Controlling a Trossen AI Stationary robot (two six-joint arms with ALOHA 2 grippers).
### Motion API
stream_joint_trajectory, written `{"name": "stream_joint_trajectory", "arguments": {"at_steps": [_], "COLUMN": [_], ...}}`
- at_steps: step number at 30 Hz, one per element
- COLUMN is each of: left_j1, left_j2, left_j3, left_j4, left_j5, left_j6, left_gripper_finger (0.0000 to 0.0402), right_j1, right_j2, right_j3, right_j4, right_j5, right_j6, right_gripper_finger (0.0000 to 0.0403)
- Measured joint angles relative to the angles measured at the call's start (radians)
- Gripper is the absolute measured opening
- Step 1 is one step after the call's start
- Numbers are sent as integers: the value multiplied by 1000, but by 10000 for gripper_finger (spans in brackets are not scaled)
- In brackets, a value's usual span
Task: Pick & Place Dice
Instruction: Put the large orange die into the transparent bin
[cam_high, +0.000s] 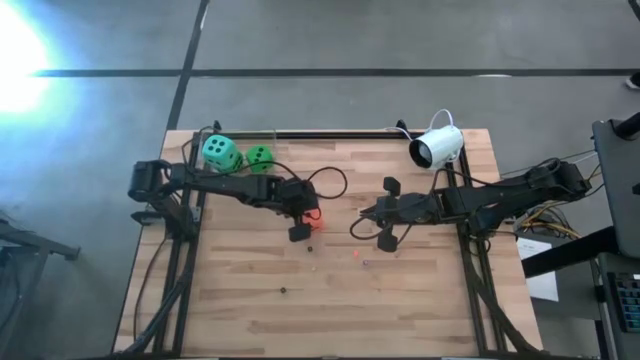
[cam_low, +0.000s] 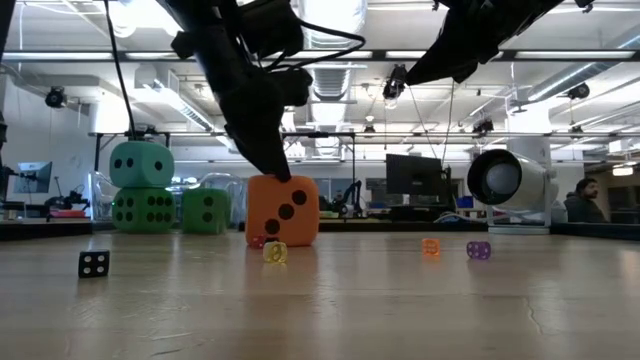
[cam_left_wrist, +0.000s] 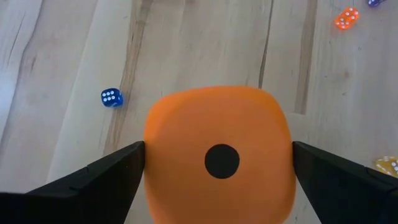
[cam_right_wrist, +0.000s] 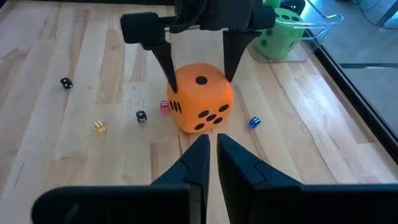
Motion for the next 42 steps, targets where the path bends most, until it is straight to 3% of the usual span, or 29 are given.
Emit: {"name": "stream_joint_trajectory", "arguments": {"at_steps": [22,42], "left_j1": [-15,-34], "left_j2": [3,7], "left_j3": [-41,-41], "left_j4": [49,50], "left_j5": [-4,-31], "left_j6": [-52,-44], "left_gripper_finger": [398,345], "right_j1": [0,0], "right_j2": [0,0], "right_j3": [0,0], "right_j4": [0,0], "right_j5": [0,0], "right_j6": [0,0], "right_gripper_finger": [27,27]}}
